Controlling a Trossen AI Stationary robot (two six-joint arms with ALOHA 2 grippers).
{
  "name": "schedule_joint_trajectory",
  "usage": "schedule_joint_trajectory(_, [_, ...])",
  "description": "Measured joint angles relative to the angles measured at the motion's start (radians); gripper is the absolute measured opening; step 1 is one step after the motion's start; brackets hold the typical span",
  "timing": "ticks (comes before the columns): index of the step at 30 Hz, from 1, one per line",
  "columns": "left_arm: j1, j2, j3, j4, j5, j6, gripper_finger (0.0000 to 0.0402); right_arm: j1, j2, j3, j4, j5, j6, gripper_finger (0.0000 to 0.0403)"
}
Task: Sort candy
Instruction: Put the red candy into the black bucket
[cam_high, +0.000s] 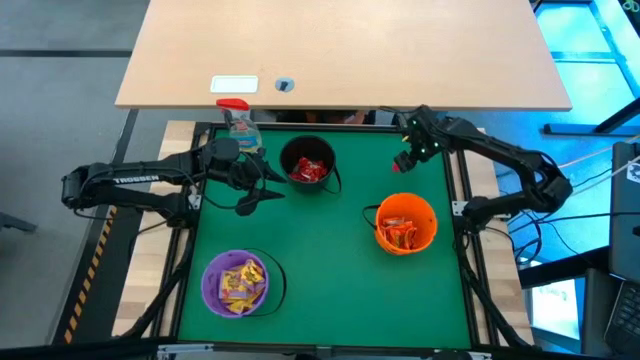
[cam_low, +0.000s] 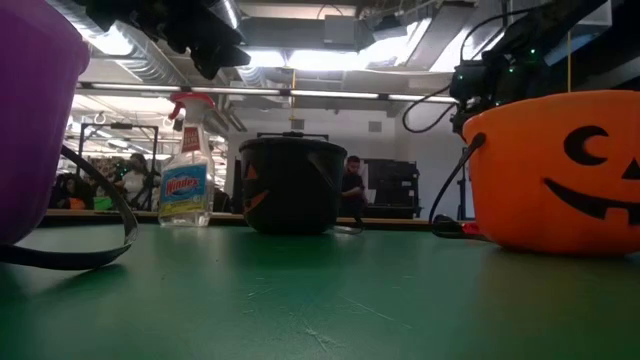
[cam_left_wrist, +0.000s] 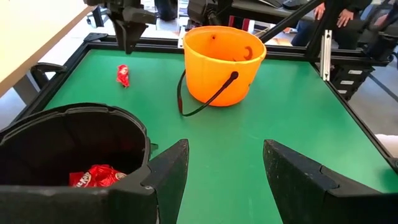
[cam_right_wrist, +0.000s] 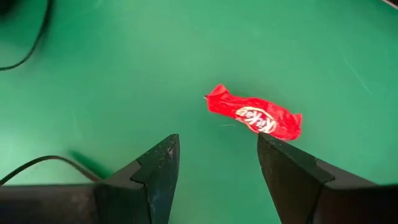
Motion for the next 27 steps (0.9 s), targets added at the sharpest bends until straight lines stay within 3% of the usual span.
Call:
schedule_joint_trajectory(11, [0.0,0.0,0.0,0.054,-0.004,0.033,0.0196,-0.025,0.147,0.0,-0.002,0.047,-0.07,0.0216])
schedule_joint_trajectory(18, [0.0,0.0,0.0,0.053,-0.004,0.034,0.0196,-0.025,0.17,0.001,-0.002,0.047,-0.137,0.0217])
schedule_joint_trajectory(27, [0.0,0.0,0.0,0.049,-0.004,0.107,0.0196,-0.024,0.17,0.001,0.003,0.089,-0.216,0.0282])
